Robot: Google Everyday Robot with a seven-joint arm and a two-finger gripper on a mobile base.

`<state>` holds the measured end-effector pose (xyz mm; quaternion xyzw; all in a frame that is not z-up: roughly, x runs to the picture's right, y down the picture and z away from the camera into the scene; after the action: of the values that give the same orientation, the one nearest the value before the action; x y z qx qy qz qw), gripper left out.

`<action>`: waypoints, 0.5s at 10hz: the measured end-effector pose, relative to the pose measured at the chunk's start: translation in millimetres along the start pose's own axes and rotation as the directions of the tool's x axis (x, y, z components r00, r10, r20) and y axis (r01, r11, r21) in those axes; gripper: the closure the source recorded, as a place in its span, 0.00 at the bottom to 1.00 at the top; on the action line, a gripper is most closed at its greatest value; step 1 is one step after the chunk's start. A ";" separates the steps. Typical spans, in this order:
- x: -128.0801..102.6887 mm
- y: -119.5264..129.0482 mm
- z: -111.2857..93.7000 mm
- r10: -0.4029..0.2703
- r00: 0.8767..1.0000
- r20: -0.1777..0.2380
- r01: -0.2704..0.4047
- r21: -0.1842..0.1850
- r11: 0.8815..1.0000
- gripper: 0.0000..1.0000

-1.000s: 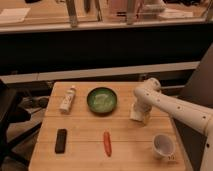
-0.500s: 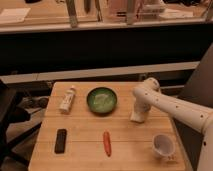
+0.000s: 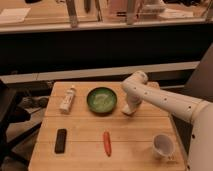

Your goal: Place the white sponge in the ceramic bowl

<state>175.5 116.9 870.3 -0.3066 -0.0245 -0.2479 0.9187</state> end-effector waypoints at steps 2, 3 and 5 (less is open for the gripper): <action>-15.6 -22.7 -10.9 -0.027 1.000 -0.011 0.027 0.002 1.000 0.97; -23.7 -33.3 -16.1 -0.042 0.999 -0.018 0.042 0.003 0.999 0.97; -26.1 -44.7 -24.2 -0.061 0.998 -0.035 0.062 0.005 0.998 0.97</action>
<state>129.1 83.7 870.1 -0.2985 -0.0188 -0.2812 0.9119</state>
